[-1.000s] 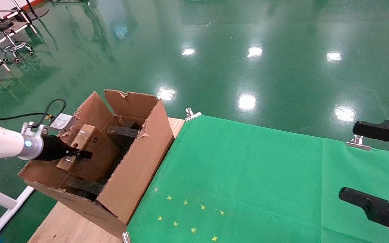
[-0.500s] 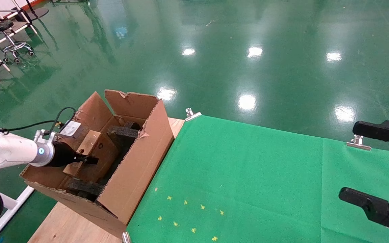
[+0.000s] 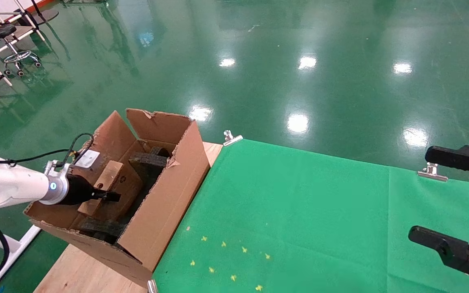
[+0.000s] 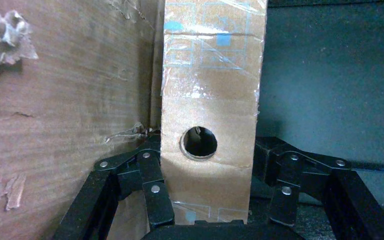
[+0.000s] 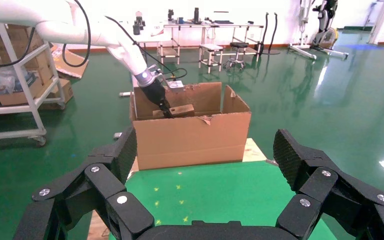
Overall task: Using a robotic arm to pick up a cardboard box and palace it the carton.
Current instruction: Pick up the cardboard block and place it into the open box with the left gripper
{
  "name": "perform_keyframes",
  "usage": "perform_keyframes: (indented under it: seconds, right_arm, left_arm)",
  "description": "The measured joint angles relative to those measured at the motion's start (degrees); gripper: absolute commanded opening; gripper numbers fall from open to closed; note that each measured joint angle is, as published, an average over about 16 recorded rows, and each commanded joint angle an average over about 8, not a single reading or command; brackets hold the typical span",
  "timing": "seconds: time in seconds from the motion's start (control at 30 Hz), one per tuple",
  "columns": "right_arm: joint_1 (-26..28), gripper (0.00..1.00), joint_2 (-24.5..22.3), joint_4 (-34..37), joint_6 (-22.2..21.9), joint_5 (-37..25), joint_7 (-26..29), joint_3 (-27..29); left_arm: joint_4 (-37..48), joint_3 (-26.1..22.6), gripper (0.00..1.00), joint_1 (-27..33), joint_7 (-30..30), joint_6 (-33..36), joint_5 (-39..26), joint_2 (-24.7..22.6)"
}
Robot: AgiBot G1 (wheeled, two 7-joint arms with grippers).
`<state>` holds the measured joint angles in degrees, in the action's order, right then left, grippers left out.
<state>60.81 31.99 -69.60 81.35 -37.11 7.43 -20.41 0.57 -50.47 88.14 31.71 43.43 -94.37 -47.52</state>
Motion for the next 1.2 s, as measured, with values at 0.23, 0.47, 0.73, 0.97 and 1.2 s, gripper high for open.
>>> perform_keyframes:
  seconds: [0.23, 0.47, 0.73, 0.97, 1.2]
  right_arm:
    - [0.00, 1.00, 0.00, 0.00, 0.00, 0.00, 0.00, 0.00]
    - [0.00, 1.00, 0.00, 0.00, 0.00, 0.00, 0.00, 0.00]
    - [-0.01, 1.00, 0.00, 0.00, 0.00, 0.00, 0.00, 0.00]
    - [-0.01, 1.00, 0.00, 0.00, 0.00, 0.00, 0.00, 0.00]
    - [-0.01, 1.00, 0.00, 0.00, 0.00, 0.00, 0.00, 0.00]
  left_arm:
    - [-0.07, -0.05, 1.00, 0.10, -0.07, 0.01, -0.05, 0.11]
    - [-0.26, -0.26, 1.00, 0.87, -0.38, 0.38, -0.37, 0.73]
    - [-0.56, -0.52, 1.00, 2.14, -0.74, 1.08, -0.72, 1.72]
    - [-1.45, -0.28, 1.00, 3.76, -1.03, 2.57, -0.38, 2.58]
    - [-4.56, 0.78, 1.00, 6.91, -1.28, 5.92, 1.16, 4.07]
